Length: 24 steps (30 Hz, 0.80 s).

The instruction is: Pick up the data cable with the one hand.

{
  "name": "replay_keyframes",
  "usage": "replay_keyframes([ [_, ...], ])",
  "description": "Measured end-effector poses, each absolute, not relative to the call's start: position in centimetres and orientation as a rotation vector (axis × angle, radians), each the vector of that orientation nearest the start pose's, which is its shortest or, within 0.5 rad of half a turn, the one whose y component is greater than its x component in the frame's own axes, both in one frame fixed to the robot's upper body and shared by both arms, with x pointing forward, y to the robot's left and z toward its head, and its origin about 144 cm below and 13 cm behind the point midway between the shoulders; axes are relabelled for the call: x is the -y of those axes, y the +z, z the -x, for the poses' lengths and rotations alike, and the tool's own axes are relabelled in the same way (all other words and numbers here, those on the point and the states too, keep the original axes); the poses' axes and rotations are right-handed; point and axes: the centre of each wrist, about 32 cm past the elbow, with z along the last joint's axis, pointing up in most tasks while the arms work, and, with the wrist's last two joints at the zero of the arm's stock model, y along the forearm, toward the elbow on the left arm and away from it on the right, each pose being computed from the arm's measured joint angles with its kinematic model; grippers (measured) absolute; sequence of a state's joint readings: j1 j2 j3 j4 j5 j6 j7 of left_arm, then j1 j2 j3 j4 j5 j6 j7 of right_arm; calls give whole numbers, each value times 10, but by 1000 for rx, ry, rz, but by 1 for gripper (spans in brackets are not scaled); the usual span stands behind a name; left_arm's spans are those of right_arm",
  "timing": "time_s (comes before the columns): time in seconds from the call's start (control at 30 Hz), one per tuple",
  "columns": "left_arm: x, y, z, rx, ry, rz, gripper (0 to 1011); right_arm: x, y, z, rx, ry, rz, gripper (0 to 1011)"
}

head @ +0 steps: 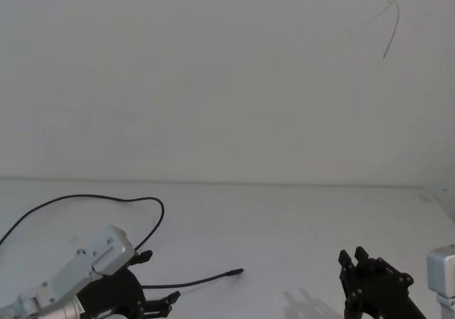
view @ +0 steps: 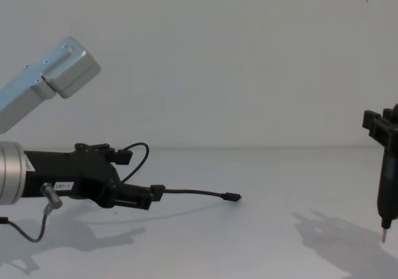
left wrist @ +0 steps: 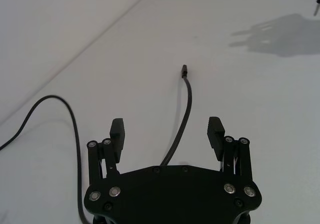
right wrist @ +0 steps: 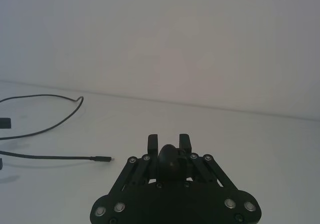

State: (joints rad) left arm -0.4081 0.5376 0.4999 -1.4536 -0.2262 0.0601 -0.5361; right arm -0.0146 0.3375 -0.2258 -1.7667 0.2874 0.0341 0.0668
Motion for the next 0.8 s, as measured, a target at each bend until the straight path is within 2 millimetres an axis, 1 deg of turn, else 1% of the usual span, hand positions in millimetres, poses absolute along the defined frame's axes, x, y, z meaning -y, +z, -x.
replay_keyframes([
  [0.4, -262, 1215, -559, 289, 580, -374, 1001, 237, 1189, -443, 75, -1229, -26, 250],
  [0.57, -260, 1214, -563, 299, 556, -386, 1001, 237, 1189, -443, 75, -1229, -26, 250],
  [0.67, -259, 1213, -566, 307, 546, -397, 949, 237, 1189, -443, 75, -1229, -26, 250],
  [0.73, -258, 1212, -567, 312, 543, -406, 893, 237, 1189, -443, 75, -1229, -26, 250],
  [0.8, -258, 1211, -568, 315, 541, -413, 865, 237, 1189, -443, 75, -1230, -26, 250],
])
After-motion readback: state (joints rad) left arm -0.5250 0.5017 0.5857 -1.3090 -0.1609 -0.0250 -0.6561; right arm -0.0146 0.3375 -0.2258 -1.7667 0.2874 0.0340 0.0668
